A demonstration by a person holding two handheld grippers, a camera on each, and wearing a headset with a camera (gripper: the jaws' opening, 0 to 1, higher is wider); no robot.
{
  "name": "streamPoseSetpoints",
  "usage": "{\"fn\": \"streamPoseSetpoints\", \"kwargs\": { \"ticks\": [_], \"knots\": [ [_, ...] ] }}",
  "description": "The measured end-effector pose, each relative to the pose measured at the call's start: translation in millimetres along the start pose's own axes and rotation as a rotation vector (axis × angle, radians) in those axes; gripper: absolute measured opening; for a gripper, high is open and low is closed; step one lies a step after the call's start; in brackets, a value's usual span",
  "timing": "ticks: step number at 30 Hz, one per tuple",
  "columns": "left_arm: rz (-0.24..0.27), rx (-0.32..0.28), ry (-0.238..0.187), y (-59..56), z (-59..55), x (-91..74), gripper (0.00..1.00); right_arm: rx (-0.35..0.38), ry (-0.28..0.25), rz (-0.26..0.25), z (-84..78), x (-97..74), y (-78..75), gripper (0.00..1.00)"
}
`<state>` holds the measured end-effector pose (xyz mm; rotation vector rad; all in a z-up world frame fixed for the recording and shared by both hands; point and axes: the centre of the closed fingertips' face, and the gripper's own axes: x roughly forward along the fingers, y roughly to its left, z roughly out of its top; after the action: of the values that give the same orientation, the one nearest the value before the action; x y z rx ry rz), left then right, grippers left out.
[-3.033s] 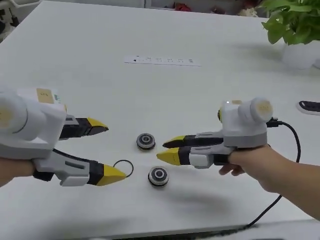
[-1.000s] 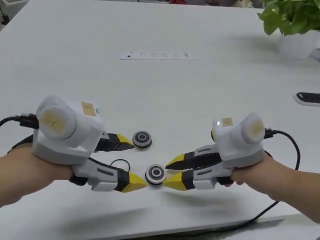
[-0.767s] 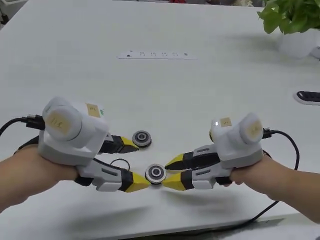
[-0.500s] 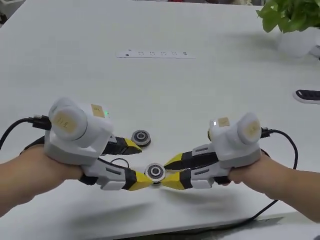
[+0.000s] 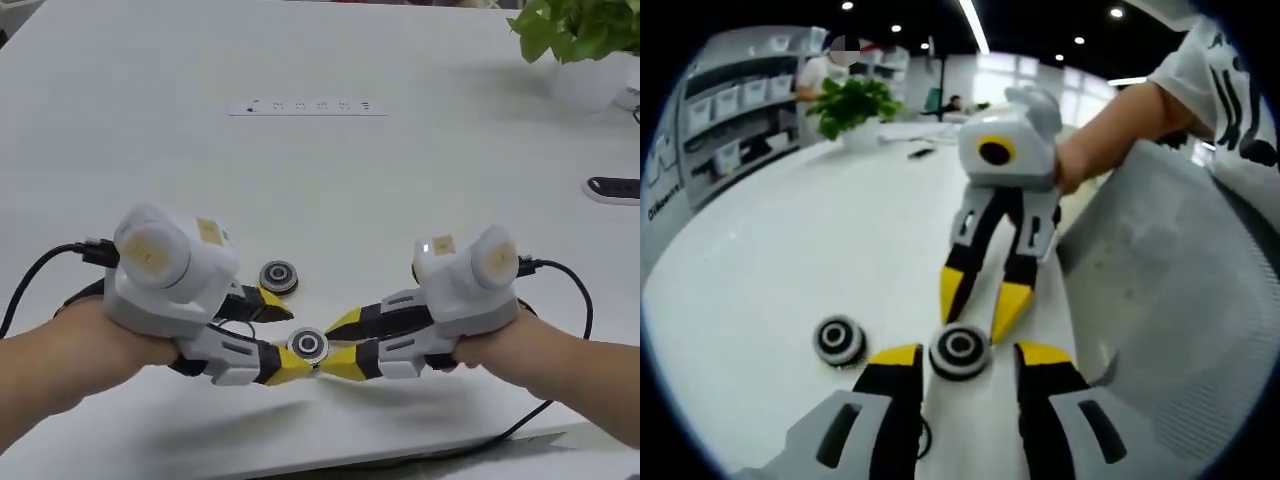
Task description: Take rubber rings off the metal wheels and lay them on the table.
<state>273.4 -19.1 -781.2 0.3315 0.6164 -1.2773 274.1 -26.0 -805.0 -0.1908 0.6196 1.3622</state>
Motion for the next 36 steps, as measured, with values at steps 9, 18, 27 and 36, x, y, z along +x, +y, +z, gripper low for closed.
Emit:
{"fn": "streamPoseSetpoints", "kwargs": {
  "ticks": [9, 18, 27, 36],
  "knots": [
    [-0.015, -0.004, 0.014, -2.0, -2.8, 7.2, 0.32, 0.005, -0.001, 0.003, -1.1, 0.8, 0.2, 0.2],
    [-0.008, -0.006, 0.02, 0.0, -4.5, 10.6, 0.25, 0.008, -0.003, 0.004, -1.6, 1.2, 0.8, 0.2],
    [0.01, 0.018, 0.017, 4.0, -3.0, 12.3, 0.18, 0.008, -0.003, 0.001, -1.1, 0.8, -0.5, 0.2],
    [0.025, 0.072, 0.027, 2.7, -3.7, 12.7, 0.14, 0.009, -0.006, 0.0, -0.7, 1.5, 0.0, 0.21]
  ]
}}
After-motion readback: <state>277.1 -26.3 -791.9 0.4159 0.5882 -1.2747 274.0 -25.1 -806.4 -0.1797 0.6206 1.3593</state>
